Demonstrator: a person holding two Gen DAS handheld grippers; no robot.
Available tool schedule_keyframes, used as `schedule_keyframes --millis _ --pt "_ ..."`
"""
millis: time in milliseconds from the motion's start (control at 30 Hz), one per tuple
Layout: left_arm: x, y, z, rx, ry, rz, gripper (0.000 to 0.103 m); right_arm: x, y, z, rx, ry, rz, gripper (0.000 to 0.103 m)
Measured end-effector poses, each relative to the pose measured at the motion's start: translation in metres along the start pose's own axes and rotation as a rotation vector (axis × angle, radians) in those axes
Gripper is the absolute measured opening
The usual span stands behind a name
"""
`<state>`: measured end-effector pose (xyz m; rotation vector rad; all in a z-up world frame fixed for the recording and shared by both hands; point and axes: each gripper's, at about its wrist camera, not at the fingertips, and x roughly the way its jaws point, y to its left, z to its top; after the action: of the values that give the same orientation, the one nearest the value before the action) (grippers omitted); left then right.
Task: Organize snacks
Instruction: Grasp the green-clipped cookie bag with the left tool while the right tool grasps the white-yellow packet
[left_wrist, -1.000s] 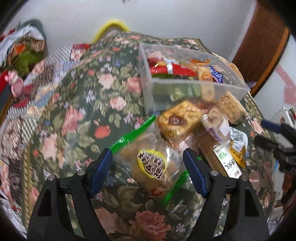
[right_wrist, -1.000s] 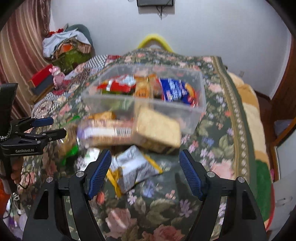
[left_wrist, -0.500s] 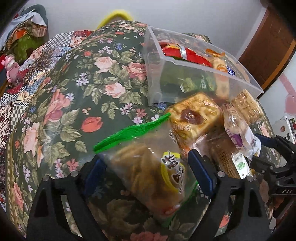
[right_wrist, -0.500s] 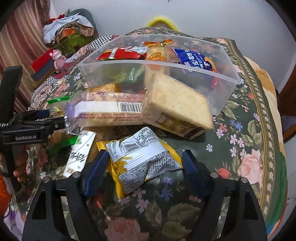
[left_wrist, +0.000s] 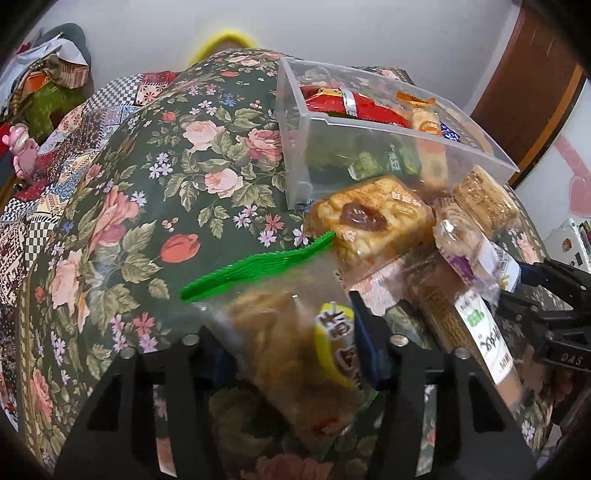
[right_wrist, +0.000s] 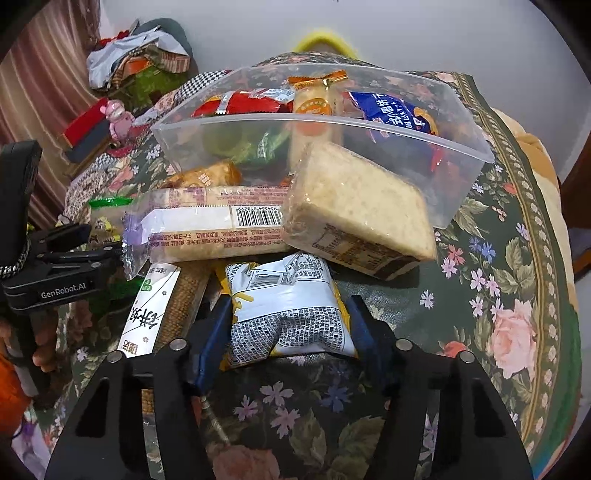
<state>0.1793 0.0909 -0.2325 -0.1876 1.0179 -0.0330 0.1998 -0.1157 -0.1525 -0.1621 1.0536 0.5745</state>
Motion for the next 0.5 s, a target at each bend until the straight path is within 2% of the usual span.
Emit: schedule_keyframes --millis 167,500 --pt "-0.012 0.001 -0.002 0.015 -0.01 0.011 0.048 -0.007 0.003 -0.006 -0.011 -0.012 0.002 0.049" --pt "-0.057 -0.015 0.008 0.037 -0.101 0.004 0.047 -0.04 -0.003 -0.006 0.002 -0.076 -0.015 0.048"
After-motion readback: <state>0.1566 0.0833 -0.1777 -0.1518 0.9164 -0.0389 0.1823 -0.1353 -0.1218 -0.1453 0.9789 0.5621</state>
